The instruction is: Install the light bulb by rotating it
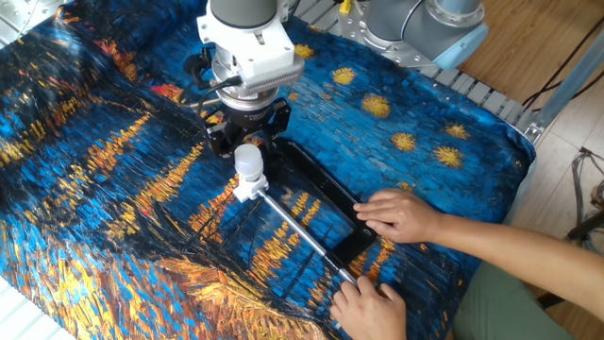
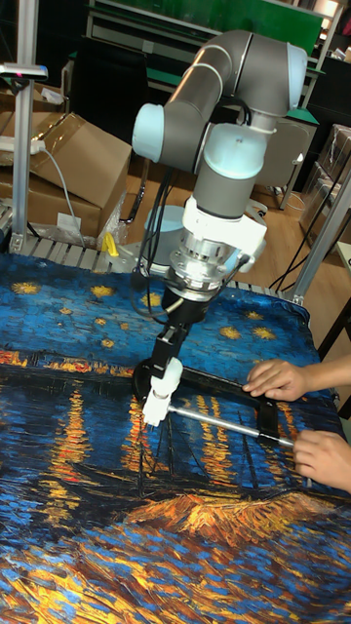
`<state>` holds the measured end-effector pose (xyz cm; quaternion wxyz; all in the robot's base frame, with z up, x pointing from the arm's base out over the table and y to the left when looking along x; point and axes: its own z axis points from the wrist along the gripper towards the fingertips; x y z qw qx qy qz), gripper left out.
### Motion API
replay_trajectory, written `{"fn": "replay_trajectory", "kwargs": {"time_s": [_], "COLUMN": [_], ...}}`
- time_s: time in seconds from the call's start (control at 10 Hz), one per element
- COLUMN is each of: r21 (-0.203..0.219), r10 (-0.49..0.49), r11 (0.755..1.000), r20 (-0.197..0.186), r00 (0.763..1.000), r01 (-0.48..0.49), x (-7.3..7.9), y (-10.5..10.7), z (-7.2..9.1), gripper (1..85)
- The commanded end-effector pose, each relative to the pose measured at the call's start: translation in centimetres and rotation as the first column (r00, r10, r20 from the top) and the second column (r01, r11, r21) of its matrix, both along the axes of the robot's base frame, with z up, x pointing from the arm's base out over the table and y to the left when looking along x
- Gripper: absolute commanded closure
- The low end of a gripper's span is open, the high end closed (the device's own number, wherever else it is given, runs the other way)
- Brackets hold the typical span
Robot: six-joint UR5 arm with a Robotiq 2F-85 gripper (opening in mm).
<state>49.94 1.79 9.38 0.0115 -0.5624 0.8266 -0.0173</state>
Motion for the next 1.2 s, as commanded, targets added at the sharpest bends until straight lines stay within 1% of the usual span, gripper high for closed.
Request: {"fn": "replay_trajectory", "kwargs": {"time_s": [0.0, 0.2, 0.5, 0.9, 1.1], "r21": [0.019, 0.017, 0.009, 0.009, 0.011], "r10": [0.032, 0.043, 0.073, 0.064, 0.043], "r11": [0.999, 0.999, 0.997, 0.998, 0.999], "r20": [-0.014, -0.011, -0.001, 0.0, -0.004], "r00": [0.999, 0.999, 0.997, 0.998, 0.999], "r01": [-0.032, -0.042, -0.073, -0.064, -0.043], "x": [-0.1, 0.2, 1.1, 1.1, 0.8], "y": [0.5, 0.5, 0.5, 0.5, 0.5], "z": [0.1, 0.1, 0.2, 0.3, 0.4], "gripper": [22.7, 22.7, 22.0, 22.0, 23.7]}}
